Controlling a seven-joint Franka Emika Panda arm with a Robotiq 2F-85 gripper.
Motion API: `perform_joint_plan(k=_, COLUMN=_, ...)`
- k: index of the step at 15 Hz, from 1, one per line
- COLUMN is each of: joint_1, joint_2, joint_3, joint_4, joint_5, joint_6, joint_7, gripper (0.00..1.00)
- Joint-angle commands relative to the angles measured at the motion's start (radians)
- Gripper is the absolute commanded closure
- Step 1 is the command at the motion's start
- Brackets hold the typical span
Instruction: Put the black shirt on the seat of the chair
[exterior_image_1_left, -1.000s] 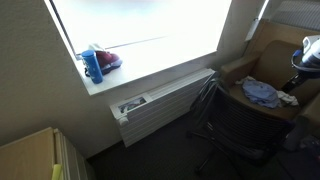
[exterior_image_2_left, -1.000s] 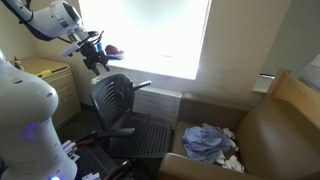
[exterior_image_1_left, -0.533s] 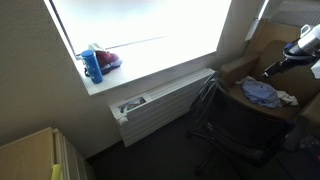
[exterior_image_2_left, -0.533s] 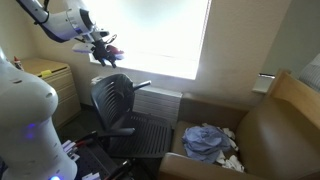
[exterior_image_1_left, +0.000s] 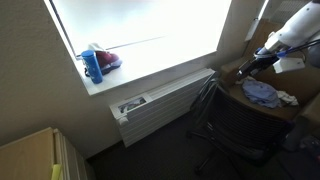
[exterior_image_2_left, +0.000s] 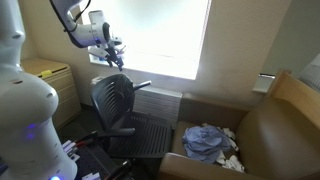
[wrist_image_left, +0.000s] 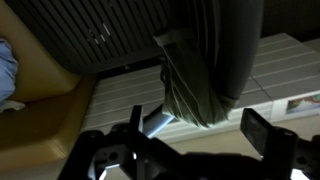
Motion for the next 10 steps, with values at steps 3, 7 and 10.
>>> perform_joint_plan(k=3, joint_1=0.091, joint_2=0.149, joint_3=-0.074, joint_4=0.079, joint_5=-0.006, joint_6=-0.057, joint_7=0.003, gripper=0.0)
perform_joint_plan(k=7, joint_1=0.185, joint_2=0.198, joint_3=-0.207, joint_4=0.096, joint_5=-0.103, joint_6=0.102, joint_7=0.219, gripper=0.0)
perform_joint_plan(k=10, joint_1=0.225, joint_2=0.306, joint_3=-0.266, joint_4=0.14, joint_5=-0.21, joint_6=0.163, joint_7=0.378, gripper=0.0)
